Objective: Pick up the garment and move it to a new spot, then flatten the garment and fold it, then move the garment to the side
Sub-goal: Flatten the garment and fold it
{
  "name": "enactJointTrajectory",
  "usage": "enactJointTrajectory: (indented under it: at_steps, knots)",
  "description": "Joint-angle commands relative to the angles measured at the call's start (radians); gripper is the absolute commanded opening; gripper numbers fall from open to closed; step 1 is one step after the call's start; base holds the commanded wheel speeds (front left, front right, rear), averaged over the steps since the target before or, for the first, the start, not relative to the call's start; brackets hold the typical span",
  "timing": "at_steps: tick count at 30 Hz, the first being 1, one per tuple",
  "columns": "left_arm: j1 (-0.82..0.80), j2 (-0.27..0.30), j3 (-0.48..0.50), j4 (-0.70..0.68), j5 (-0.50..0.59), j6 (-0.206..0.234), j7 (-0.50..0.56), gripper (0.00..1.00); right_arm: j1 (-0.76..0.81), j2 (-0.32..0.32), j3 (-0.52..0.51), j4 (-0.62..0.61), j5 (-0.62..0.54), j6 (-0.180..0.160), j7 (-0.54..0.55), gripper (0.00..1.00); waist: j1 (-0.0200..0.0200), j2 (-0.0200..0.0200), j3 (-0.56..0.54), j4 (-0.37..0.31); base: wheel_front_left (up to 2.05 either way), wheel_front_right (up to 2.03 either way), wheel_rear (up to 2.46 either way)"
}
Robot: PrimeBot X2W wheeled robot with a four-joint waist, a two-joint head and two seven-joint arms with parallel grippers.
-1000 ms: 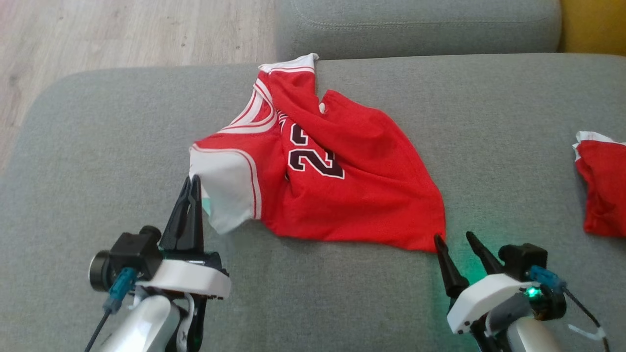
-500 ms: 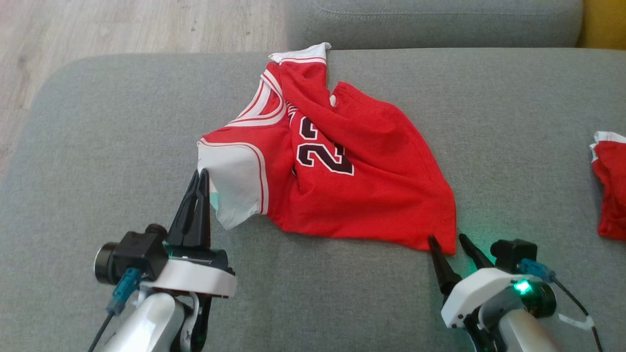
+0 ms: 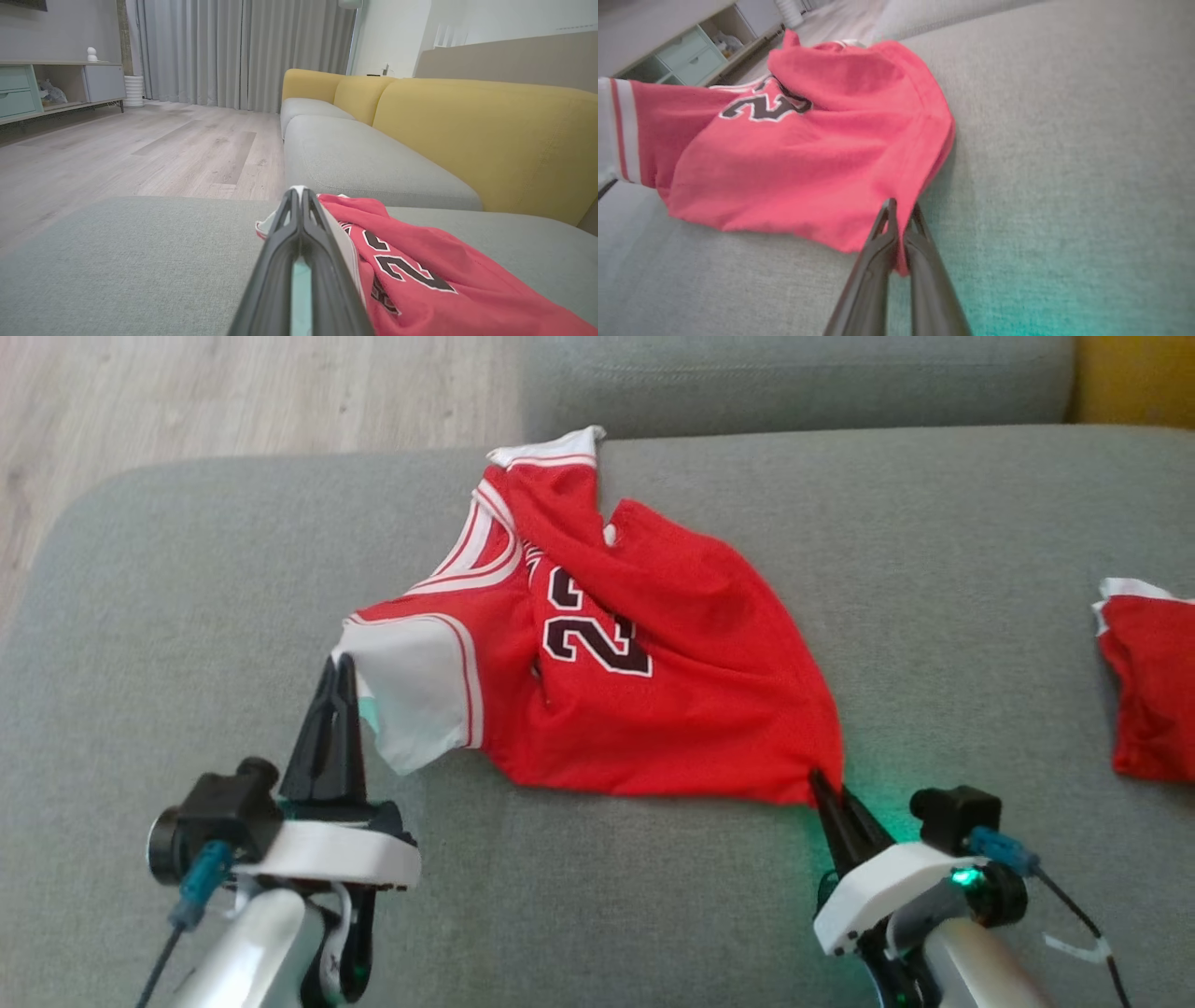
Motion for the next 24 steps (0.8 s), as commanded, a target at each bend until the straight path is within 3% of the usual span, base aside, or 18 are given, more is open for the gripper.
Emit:
enactJointTrajectory:
  at_steps: [1,7,14,24]
  knots:
    - [-0.026,0.013,0.061,-0.029,-0.015,0.008,-0.012,0.00,-0.045,0.000,0.025,-0.046,0.014,-0.001,-0.033,0.00,-0.0001,0.0000,-0.017,-0.014,0.00,0.00,0.00]
    - [-0.064,0.032,0.131,-0.077,-0.082,-0.009,0.000,0.00,-0.105,-0.005,-0.015,-0.198,0.108,-0.001,-0.071,0.00,-0.0001,0.0000,-0.066,-0.040,0.00,0.00,0.00]
    - [-0.150,0.054,0.221,-0.201,-0.165,-0.011,0.046,0.00,-0.185,-0.081,-0.063,-0.416,0.142,-0.001,-0.020,0.00,-0.0001,0.0000,-0.107,-0.056,0.00,0.00,0.00]
    - [-0.410,0.061,0.283,-0.433,-0.202,0.037,0.154,0.00,-0.295,-0.136,-0.168,-0.748,0.110,-0.001,0.115,0.00,-0.0001,0.0000,-0.132,-0.058,0.00,0.00,0.00]
